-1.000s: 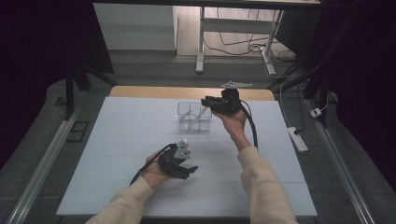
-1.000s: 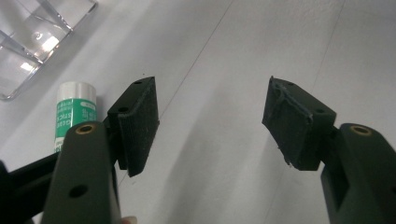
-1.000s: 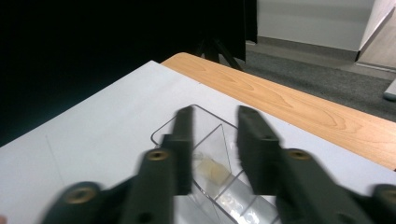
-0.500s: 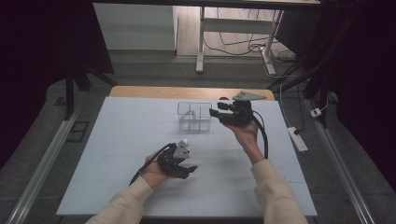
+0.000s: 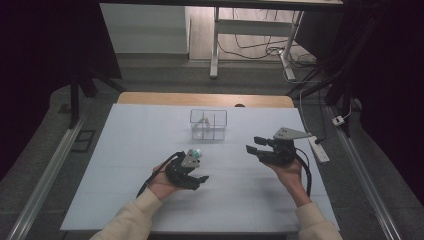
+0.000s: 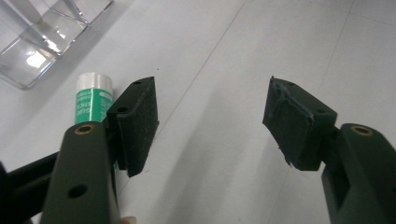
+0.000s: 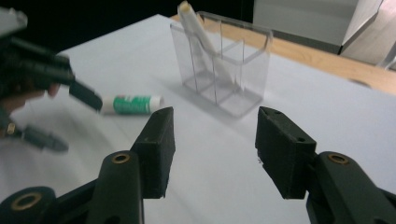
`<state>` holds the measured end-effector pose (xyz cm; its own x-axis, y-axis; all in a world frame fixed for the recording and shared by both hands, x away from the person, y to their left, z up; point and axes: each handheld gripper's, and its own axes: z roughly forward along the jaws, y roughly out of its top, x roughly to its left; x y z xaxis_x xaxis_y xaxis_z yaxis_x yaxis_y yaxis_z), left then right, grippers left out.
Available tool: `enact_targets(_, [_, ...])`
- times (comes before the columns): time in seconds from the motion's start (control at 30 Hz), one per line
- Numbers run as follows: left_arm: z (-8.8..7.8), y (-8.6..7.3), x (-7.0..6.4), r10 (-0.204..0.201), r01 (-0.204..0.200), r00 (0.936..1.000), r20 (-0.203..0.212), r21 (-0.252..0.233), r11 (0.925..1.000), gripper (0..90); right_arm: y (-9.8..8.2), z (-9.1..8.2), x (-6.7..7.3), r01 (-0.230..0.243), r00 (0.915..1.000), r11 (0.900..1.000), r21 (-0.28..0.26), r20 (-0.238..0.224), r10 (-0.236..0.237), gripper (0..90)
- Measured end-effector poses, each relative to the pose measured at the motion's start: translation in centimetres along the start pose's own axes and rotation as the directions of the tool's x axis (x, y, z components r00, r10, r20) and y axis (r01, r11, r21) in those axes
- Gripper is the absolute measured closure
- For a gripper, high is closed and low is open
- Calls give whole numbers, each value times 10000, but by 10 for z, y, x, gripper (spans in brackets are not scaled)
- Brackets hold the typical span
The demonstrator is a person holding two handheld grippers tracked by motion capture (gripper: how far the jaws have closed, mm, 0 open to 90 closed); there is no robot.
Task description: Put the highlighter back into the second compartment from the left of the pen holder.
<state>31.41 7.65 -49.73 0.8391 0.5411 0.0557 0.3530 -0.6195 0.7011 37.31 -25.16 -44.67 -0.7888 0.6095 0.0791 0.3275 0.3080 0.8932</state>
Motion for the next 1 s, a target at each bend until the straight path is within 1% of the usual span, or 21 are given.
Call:
enact_targets(0.03, [-1,0,1,33,-33,10000,-1,31,10000,354,-5,-4,0,-8,10000,10000,29,36,8,467])
enact_targets(0.1, [-4,-1,3,-111,111,9999,-55,-62,9999,354,-16,-12,0,-21,9999,9999,109,147,20,467])
enact_targets(0.2, [-10,-3,10,-205,204,9997,-97,-65,9998,354,-31,-23,0,-37,9996,9998,189,264,32,468])
enact_targets(0.27, [-16,-5,15,-369,366,9992,-180,-170,9992,355,-39,-28,1,-31,9996,9998,206,287,25,468])
enact_targets(0.3, [-19,-6,18,-423,419,9989,-215,-205,9989,356,-42,-30,1,50,9995,9997,218,311,-57,468])
enact_targets(0.37, [-24,-8,24,-701,694,9974,-181,-346,9970,364,-48,-34,2,101,9994,9998,162,329,-106,468])
enact_targets(0.4, [-25,-8,26,-775,767,9968,-219,-346,9965,365,-50,-35,1,110,9995,9998,159,306,-115,469])
enact_targets(0.6, [-31,-10,35,-1000,987,9943,-381,-347,9945,365,-53,-34,1,304,9990,9990,316,328,-314,468])
enact_targets(0.7, [-34,-10,42,-1225,1214,9916,-422,-289,9922,366,-55,-35,0,365,9986,9984,435,378,-382,467])
enact_targets(0.73, [-35,-11,44,-1310,1302,9906,-395,-238,9912,366,-56,-35,0,312,9987,9988,387,397,-327,467])
enact_targets(0.8, [-35,-12,48,-1489,1482,9881,-378,-204,9888,367,-58,-37,-1,308,9985,9984,467,436,-328,467])
enact_targets(0.87, [-33,-14,51,-1619,1619,9861,-385,-41,9868,369,-60,-38,-2,230,9987,9989,397,452,-248,467])
enact_targets(1.0, [-28,-16,57,-1857,1867,9818,-406,230,9822,371,-60,-39,-4,256,9983,9984,512,508,-282,467])
